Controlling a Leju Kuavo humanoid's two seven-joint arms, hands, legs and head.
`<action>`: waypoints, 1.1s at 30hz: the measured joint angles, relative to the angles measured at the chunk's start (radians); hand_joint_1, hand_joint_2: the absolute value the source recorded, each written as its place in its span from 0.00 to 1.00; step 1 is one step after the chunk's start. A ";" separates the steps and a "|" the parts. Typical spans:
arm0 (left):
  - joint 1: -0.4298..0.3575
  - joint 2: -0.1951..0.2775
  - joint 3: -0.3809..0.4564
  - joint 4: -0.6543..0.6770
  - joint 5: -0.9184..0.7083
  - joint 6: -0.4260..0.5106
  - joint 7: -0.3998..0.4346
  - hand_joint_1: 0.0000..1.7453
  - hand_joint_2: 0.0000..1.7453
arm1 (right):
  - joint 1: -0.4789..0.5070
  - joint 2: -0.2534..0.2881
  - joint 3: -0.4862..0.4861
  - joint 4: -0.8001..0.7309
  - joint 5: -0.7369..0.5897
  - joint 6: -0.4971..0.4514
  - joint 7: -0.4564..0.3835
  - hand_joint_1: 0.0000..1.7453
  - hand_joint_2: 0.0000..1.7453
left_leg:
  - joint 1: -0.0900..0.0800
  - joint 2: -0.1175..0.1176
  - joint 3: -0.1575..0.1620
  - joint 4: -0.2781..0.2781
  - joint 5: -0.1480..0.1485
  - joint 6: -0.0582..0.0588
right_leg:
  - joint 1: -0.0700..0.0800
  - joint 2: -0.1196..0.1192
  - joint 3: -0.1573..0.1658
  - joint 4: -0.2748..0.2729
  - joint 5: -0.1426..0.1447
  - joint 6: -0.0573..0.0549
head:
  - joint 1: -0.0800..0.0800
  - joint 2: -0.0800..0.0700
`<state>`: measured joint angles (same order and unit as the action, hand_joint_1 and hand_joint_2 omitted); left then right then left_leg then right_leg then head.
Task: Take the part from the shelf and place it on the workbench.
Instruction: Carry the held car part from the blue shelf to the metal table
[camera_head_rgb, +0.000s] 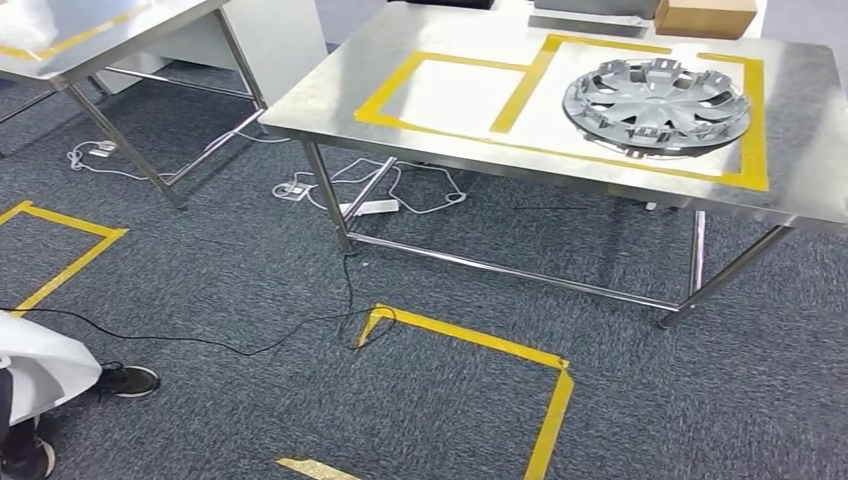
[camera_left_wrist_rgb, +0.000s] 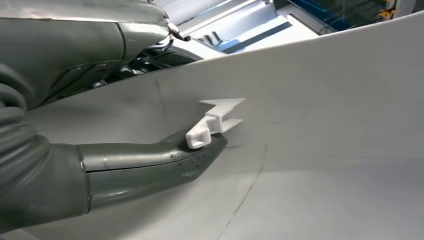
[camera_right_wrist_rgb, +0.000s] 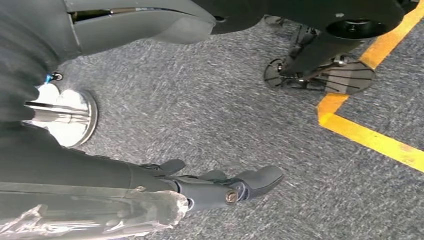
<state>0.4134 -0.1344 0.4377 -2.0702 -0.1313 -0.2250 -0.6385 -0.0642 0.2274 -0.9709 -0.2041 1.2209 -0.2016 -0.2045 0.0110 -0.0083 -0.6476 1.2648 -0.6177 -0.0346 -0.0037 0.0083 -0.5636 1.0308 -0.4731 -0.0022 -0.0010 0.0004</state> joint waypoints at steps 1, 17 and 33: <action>0.002 -0.008 0.000 0.000 -0.003 -0.002 -0.004 1.00 1.00 | 0.001 0.000 0.000 0.000 0.000 0.000 0.000 0.00 1.00 | 0.001 0.000 -0.031 0.030 0.009 -0.002 | -0.001 0.001 0.008 0.000 -0.007 0.001 | 0.000 0.000; 0.070 -0.138 -0.048 -0.021 -0.080 0.003 -0.058 1.00 1.00 | 0.004 0.000 -0.003 0.000 -0.006 -0.011 0.004 0.00 1.00 | -0.003 -0.002 0.099 -0.247 0.133 0.050 | -0.004 -0.001 -0.096 0.254 -0.155 0.062 | 0.013 0.000; 0.093 -0.164 -0.105 -0.026 -0.072 0.032 -0.059 1.00 1.00 | 0.006 -0.001 -0.010 -0.001 -0.006 -0.014 0.004 0.00 1.00 | -0.001 -0.001 -0.011 0.007 0.023 -0.001 | 0.003 -0.001 0.019 -0.010 -0.006 0.000 | -0.001 0.000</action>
<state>0.5066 -0.2987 0.3332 -2.0962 -0.2036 -0.1927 -0.6977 -0.0579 0.2266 -0.9807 -0.2049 1.2150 -0.2158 -0.2002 0.0105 -0.0091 -0.6589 1.2723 -0.5950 -0.0360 -0.0006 0.0070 -0.5447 1.0209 -0.4791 -0.0024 -0.0018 0.0004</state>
